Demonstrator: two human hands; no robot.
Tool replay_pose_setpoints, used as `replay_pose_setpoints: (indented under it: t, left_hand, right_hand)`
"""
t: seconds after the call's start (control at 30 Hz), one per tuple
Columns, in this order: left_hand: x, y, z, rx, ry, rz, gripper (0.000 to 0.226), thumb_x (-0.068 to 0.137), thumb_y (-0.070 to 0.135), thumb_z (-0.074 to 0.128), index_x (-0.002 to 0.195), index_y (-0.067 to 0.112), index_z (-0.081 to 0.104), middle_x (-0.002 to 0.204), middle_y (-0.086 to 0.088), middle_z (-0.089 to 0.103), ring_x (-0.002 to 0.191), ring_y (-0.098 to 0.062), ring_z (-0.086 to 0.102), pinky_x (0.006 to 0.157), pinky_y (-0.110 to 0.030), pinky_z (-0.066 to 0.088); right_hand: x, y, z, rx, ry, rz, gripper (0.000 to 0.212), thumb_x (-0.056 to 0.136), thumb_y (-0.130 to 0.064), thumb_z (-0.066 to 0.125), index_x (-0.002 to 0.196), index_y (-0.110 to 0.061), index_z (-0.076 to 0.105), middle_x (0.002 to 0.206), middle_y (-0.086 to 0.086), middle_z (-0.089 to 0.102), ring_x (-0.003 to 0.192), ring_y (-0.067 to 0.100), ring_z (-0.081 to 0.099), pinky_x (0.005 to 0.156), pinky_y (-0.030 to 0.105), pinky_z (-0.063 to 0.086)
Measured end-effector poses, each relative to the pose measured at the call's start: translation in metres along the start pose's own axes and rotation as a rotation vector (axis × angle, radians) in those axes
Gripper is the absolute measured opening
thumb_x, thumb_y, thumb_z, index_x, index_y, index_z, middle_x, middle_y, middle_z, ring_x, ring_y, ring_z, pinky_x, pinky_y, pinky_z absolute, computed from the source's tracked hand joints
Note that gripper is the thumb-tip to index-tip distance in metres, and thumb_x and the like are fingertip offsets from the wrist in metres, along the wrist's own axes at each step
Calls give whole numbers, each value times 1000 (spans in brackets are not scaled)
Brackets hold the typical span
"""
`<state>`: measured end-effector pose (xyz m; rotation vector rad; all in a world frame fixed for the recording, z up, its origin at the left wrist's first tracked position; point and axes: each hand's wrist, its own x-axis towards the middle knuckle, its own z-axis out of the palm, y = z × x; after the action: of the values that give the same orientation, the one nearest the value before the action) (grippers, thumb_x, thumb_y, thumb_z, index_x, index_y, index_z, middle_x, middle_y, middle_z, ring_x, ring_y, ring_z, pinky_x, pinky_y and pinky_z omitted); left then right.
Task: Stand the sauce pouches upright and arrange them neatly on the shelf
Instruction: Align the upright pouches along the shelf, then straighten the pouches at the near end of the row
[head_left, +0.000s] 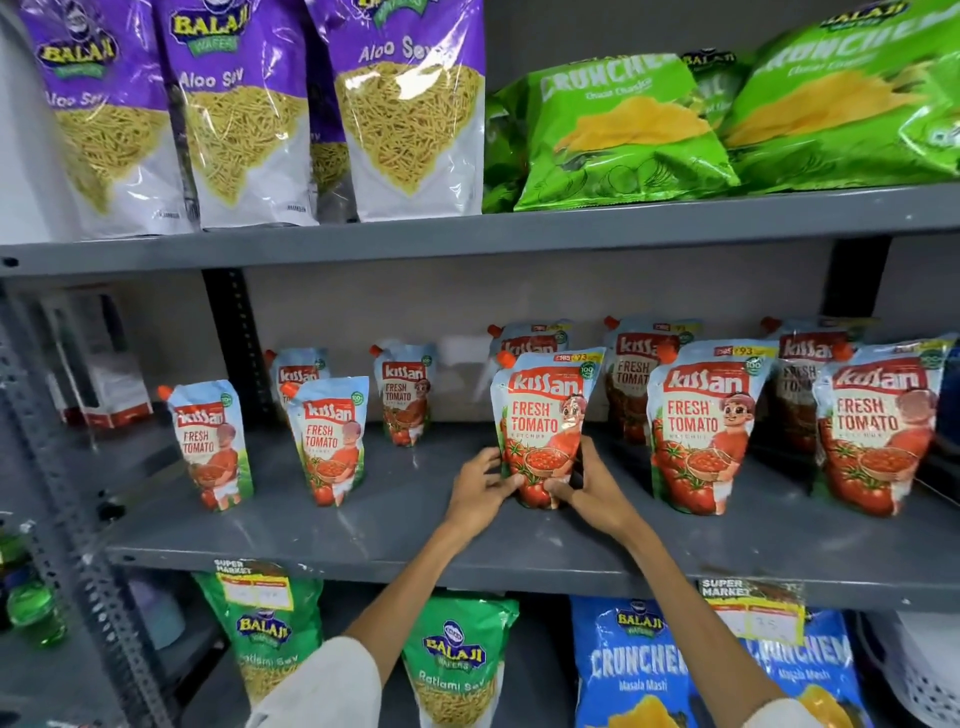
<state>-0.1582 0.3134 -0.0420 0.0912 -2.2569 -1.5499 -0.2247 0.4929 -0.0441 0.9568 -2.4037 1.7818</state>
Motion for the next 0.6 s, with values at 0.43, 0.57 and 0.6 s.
replay_pose_setpoints:
  t: [0.43,0.57,0.6]
  left_hand:
    - [-40,-7,-52,-95,172,148,37,89,17,72,121,29,59,117,3,69,107,-5,66,87,-16,54]
    - [-46,-12,-108,-102,263,200,28,89,10,70,112,23,63,106,1,72,94,-5,69,85,-17,53]
    - [-47,-13,-119,-106,289,205,26,88,9,70,110,21,63,103,-1,73,90,-6,69,83,-18,53]
  right_hand:
    - [-21,-54,53,109,258,-164,19,80,-21,78,90,-19,61,73,-4,64,66,2,58,63,12,47]
    - [-9,-76,113,137,129,-175,24,84,-20,75,103,-14,63,84,5,71,79,11,68,71,25,55]
    - [-5,-79,123,133,104,-176,25,84,-19,75,105,-13,62,87,7,72,82,15,70,74,27,56]
